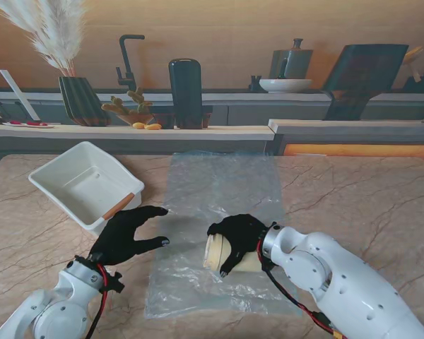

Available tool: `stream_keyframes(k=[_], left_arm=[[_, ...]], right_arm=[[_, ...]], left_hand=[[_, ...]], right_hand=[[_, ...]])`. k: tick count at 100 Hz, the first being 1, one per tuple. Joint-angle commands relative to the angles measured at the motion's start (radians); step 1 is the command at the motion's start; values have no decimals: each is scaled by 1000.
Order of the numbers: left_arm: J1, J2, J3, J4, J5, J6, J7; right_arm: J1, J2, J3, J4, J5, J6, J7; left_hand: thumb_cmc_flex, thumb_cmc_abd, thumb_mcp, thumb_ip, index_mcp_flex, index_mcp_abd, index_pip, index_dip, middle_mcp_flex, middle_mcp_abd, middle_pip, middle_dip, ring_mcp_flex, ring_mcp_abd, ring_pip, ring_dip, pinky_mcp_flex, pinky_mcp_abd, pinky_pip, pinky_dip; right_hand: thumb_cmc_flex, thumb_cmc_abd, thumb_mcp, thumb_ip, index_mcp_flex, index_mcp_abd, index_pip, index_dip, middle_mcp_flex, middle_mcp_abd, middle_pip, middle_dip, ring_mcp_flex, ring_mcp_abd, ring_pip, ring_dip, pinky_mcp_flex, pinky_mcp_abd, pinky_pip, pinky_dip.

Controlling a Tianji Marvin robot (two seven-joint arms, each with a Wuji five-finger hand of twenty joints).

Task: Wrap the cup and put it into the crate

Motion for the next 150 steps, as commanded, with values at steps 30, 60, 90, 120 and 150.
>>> stream_keyframes(k=[30,60,90,120,150], left_arm=[[23,29,12,-57,204,69,-59],[38,71,31,-50,356,-1,-207],[112,84,83,-90,501,47,-189],[48,92,235,-59,590,169,-140],[40,98,302,-58,625,243,-160]], right_arm=[[95,-9,-115,101,47,22,46],[126,3,-167,125,54,38,102],[134,2,-184,131,63,55,106],[133,1,-190,131,81,76,113],[143,-2,-201,138,92,91,113]], left_hand=[[57,-19,-1,37,-7,9,53,106,-9,-1,16,25,-9,-16,31,20,16,-37,114,72],[-104,-110,459,38,-163,30,102,109,-135,-36,72,70,-136,-68,31,34,-90,-100,73,91],[-159,-37,175,32,-209,101,125,77,-182,3,120,72,-183,-31,74,39,-132,-76,115,100],[-108,-81,495,52,-224,120,165,79,-203,21,161,78,-203,-7,131,49,-134,-61,207,90],[-129,-73,323,31,-239,145,194,99,-194,43,184,85,-181,25,183,66,-122,-42,295,100]], right_hand=[[350,219,444,165,37,-256,438,-30,-73,-17,-11,-24,-24,-50,97,57,-62,-169,-10,9],[186,346,209,293,-75,-241,202,27,-264,-36,-111,-84,-231,-54,-129,-41,-302,-114,-204,-5],[181,361,190,308,-82,-237,183,42,-284,-35,-132,-92,-248,-58,-160,-52,-314,-111,-222,-5],[184,365,179,314,-78,-235,176,51,-285,-33,-133,-93,-250,-55,-162,-51,-314,-119,-211,8],[192,368,178,312,-79,-234,178,52,-286,-32,-131,-92,-251,-55,-160,-50,-315,-121,-208,12]])
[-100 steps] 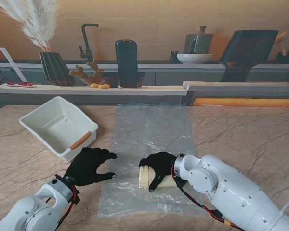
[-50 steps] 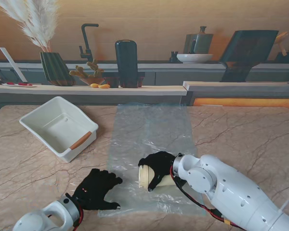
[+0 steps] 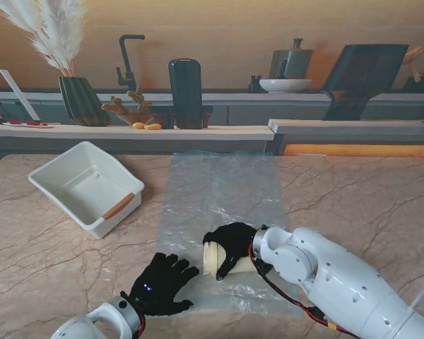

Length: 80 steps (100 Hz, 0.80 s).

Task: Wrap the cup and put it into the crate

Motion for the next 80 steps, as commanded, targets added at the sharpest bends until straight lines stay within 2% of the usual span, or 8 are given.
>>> stream_keyframes(k=[1,16,18,22,51,54,63,80], left_arm=[[14,-2,19,-1,23,30,1],[13,0,42,4,51,84,-23],[13,0,44,4,51,88,-25],[13,0,50,5,53,99,-23],[-26,5,110,31,101,151,-28],[-34,6,119,38,103,155,-25],[-59,9,141,61,118,168,-21],[-107,10,190,103,114,205,-17]], right_arm=[[-5,-3,-16,20,-1,8,7],[6,-6,-33,29,7,15,2],[8,-6,-34,30,8,15,2],[11,-6,-37,33,10,17,2],[15,-8,-40,40,15,27,1],[15,-8,-40,40,15,26,1],[11,-7,-36,35,12,22,3],[1,-3,-24,21,7,15,13]], left_hand=[[-7,-4,-51,13,-42,42,55,20,-14,37,33,11,5,32,30,24,2,29,50,10],[-23,12,-129,10,-67,55,97,68,11,44,71,45,26,46,68,38,18,39,115,17],[-2,24,-192,17,-67,59,87,80,15,46,73,62,29,49,74,38,20,42,130,8],[-2,28,-219,18,-65,64,89,87,25,49,83,71,38,57,85,43,26,50,148,10],[66,44,-256,27,-82,65,185,168,86,39,189,150,110,77,177,88,80,61,254,29],[80,35,-234,30,-81,63,207,180,96,35,203,157,120,77,190,93,87,64,268,30],[28,-26,29,25,-72,54,244,190,123,23,236,164,152,71,220,103,113,64,304,25],[80,-64,238,30,-32,19,317,208,188,-5,283,170,222,57,280,128,169,55,368,56]], right_hand=[[168,255,177,122,118,-220,121,36,-28,-6,-10,-7,-32,0,-6,-5,-10,-26,9,15],[170,255,177,121,119,-220,123,35,-28,-7,-10,-7,-32,0,-6,-5,-9,-27,10,16],[170,255,177,121,119,-221,123,35,-27,-8,-10,-7,-32,0,-6,-5,-9,-27,10,16],[171,256,177,121,119,-220,124,34,-28,-6,-10,-7,-32,-1,-6,-5,-9,-27,11,17],[168,257,176,119,117,-221,126,31,-29,-5,-9,-7,-34,1,-5,-4,-11,-28,13,18],[166,257,175,118,117,-219,126,31,-28,-5,-9,-7,-34,2,-4,-4,-12,-27,13,18],[158,263,170,118,116,-219,124,29,-30,-4,-11,-8,-36,2,-5,-5,-13,-26,12,18],[150,274,157,122,115,-216,114,28,-31,-2,-17,-10,-40,5,-9,-6,-18,-24,9,17]])
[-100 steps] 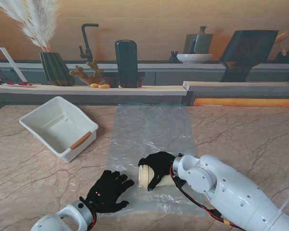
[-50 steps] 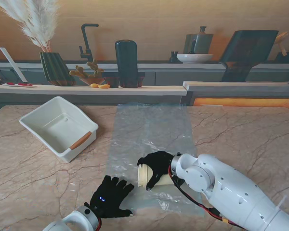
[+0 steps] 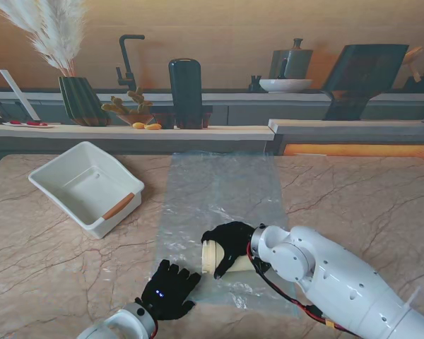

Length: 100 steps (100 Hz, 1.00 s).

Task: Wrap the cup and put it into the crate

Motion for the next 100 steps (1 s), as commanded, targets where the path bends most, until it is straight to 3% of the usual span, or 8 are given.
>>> stream_keyframes(k=[1,10,21,30,45,61,85,100], left_arm=[[-10,-2,12,22,-3,15,-2],[-31,-1,33,38,0,31,-1],[-46,-2,48,54,-9,39,23],[-51,-3,51,65,-18,29,76],[-58,-7,48,74,-31,11,146],[-68,-14,46,77,-52,14,183],[-73,-21,45,70,-69,12,234],[-68,-21,37,60,-64,5,243]], right_arm=[[-17,5,-6,6,-8,-1,14],[-17,6,-6,4,-6,-1,18],[-20,8,-2,-1,-6,-5,26],[-24,10,6,-10,-9,-7,36],[-32,15,20,-25,-12,-10,53],[-46,15,40,-35,-24,-16,48],[-59,14,65,-50,-45,-37,34],[-59,14,68,-49,-59,-41,25]], left_hand=[[44,-61,75,27,22,-16,64,18,51,-26,33,9,46,11,37,25,23,21,57,30],[89,-64,133,26,80,-42,117,32,121,-45,53,3,112,6,81,42,78,22,108,52],[232,-152,163,-47,135,-97,247,-4,273,-63,-6,144,201,-5,154,68,150,26,180,81],[278,-157,180,-57,225,-140,335,-36,390,-83,-36,170,275,-10,197,77,209,37,223,92],[260,-166,187,-76,276,-147,365,-87,438,-83,-15,159,321,-13,226,81,248,46,254,98],[236,-152,110,-95,303,-159,381,-115,417,-80,42,114,318,-5,226,74,241,54,252,94],[217,-154,92,-95,317,-165,394,-110,409,-87,74,113,316,-7,234,78,236,51,255,97],[206,-154,79,-95,308,-177,410,-89,400,-95,96,114,312,-11,237,81,233,46,254,97]], right_hand=[[151,264,166,122,127,-209,115,19,-20,-2,-12,-10,-19,5,-8,-6,-8,-23,8,17],[149,269,160,123,126,-208,112,19,-23,-1,-15,-11,-22,6,-10,-6,-11,-22,6,16],[141,280,146,124,125,-208,106,19,-23,1,-20,-12,-25,7,-15,-8,-16,-19,1,15],[115,317,93,137,121,-202,71,35,-27,2,-36,-17,-32,11,-31,-13,-28,-9,-22,9],[16,359,9,106,71,-196,6,52,-51,3,-69,-24,-56,12,-77,-28,-82,49,-150,-41],[-46,373,-7,77,40,-191,-35,49,-69,4,-103,-30,-77,11,-134,-43,-122,91,-301,-91],[-84,372,-5,62,29,-192,-50,48,-87,4,-128,-39,-95,9,-176,-55,-130,99,-367,-90],[-193,389,21,21,-3,-183,-78,44,-117,2,-163,-49,-125,13,-241,-75,-152,110,-450,-68]])
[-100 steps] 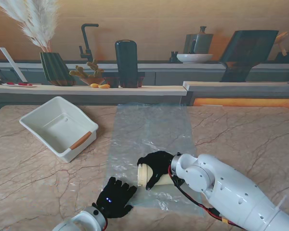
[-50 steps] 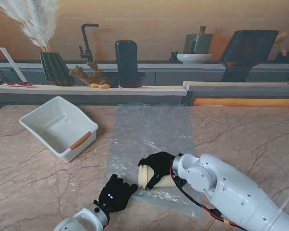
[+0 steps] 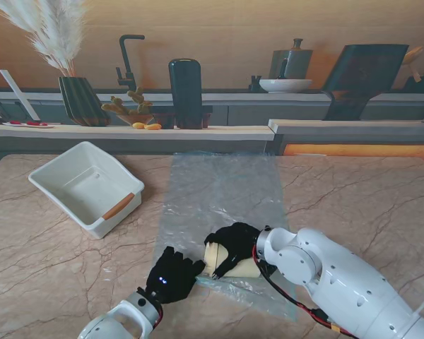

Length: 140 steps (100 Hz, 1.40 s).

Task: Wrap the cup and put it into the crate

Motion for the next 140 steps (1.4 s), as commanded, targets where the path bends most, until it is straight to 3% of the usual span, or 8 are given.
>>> stream_keyframes(k=[1,12,25,63,102,140], left_arm=[[10,-5,-3,-16,5,-5,2],[13,-5,-9,-18,7,-11,6],[19,-3,-16,-22,8,-21,0],[27,-3,-27,-28,-4,-55,-8],[26,-2,-33,-28,9,-72,36],[25,-5,-46,-42,24,-53,49]], right_arm=[[-4,-1,0,-7,-6,-3,-4],[-1,0,-1,-6,-7,3,2],[2,2,0,-10,-12,5,13],[-23,-1,27,-24,-79,-10,-37],[-66,-8,82,-54,-89,-22,-80],[-206,-7,243,-174,-180,-89,-136]], left_hand=[[-15,-29,-16,-30,10,-25,50,23,-11,-9,45,-7,3,0,20,16,-10,25,47,16],[-18,-30,-19,-30,11,-28,54,28,-11,-8,51,-6,4,1,21,17,-11,27,47,17],[-20,-35,-21,-29,18,-32,55,29,-5,-8,61,-5,8,0,24,19,-11,28,48,17],[-25,-54,-1,-26,38,-29,60,23,18,-7,86,2,30,-7,42,27,11,29,62,22],[-26,-58,6,-37,51,-26,64,12,30,-4,97,3,43,-8,55,32,24,33,75,24],[-52,-27,-33,-40,54,-70,70,18,6,-8,103,-18,28,-3,45,30,8,29,64,20]], right_hand=[[-43,167,126,-1,25,-165,12,12,-30,0,-28,-16,-33,8,-45,-26,-25,35,-51,14],[-117,208,125,-16,-19,-160,-18,5,-58,-1,-64,-30,-67,17,-125,-67,-51,46,-114,22],[-150,213,126,-24,-51,-160,-40,-4,-79,-5,-91,-42,-94,15,-185,-97,-70,44,-162,33],[-265,144,191,-55,-151,-143,-115,-51,-183,-8,-190,-90,-193,12,-298,-174,-114,51,-257,62],[-265,142,204,-61,-154,-134,-134,-74,-197,4,-208,-116,-205,14,-304,-191,-117,52,-275,58],[-179,168,170,-42,-140,-133,-121,-82,-209,14,-189,-125,-203,17,-294,-194,-108,50,-276,60]])
